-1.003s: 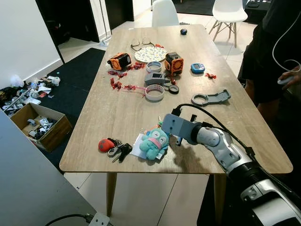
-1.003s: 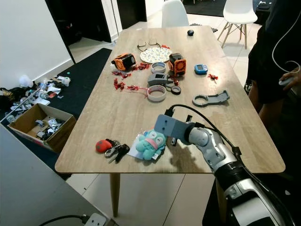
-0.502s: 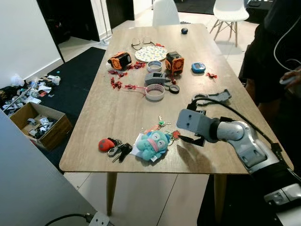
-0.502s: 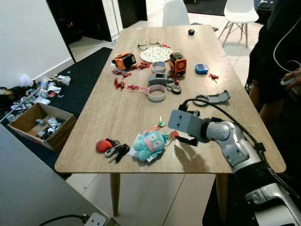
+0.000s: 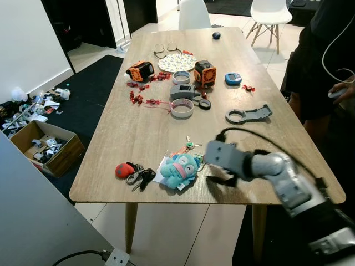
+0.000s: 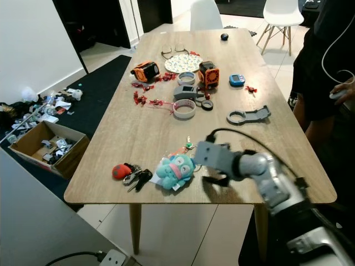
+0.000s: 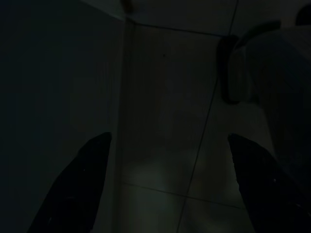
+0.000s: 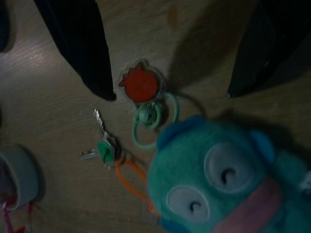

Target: Hang keys on a hook

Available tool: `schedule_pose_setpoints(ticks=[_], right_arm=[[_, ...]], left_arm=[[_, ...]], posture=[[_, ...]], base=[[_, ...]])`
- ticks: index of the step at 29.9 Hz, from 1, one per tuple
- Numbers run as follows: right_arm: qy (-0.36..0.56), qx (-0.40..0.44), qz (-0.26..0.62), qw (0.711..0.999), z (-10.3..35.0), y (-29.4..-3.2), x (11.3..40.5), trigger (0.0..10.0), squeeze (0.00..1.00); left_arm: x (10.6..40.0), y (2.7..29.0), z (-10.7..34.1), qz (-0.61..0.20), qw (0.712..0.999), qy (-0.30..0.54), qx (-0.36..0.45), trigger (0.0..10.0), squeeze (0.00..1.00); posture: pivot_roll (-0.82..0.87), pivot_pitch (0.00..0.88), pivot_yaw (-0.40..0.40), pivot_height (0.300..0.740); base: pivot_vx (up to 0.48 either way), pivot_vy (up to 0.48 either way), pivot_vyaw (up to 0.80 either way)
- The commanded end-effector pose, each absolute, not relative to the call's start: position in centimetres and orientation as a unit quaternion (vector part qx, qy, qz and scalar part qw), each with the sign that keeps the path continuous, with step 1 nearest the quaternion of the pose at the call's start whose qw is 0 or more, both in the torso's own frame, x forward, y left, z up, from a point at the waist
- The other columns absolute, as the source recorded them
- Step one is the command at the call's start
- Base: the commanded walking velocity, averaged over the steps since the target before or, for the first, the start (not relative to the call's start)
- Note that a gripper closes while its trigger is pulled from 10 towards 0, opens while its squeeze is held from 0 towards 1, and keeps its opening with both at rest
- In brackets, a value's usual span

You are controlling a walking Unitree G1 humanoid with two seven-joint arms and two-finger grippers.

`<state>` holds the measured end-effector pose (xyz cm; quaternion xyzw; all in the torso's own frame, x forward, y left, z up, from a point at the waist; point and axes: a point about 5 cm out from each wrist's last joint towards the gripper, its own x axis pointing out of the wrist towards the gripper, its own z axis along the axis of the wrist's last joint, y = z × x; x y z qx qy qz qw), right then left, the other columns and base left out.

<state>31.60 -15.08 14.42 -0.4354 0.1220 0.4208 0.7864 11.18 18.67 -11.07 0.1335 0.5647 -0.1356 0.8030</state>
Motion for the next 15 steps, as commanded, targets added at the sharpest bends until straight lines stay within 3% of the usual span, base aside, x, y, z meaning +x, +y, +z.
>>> schedule_pose_setpoints(ticks=[1,15], right_arm=[[0.109,-0.433,0.419,0.791,14.1,-14.08,31.72,10.0,0.0],[0.112,-0.444,0.408,0.79,14.08,-14.31,32.05,10.0,0.0]], left_arm=[[10.61,18.68,-11.23,-0.135,0.799,0.571,0.129,10.0,0.0],[10.56,18.56,-11.26,-0.135,0.798,0.573,0.128,10.0,0.0]], posture=[[-0.11,0.078,0.055,0.74],[-0.11,0.073,0.054,0.74]], base=[[0.0,0.0,0.0],[0.0,0.0,0.0]])
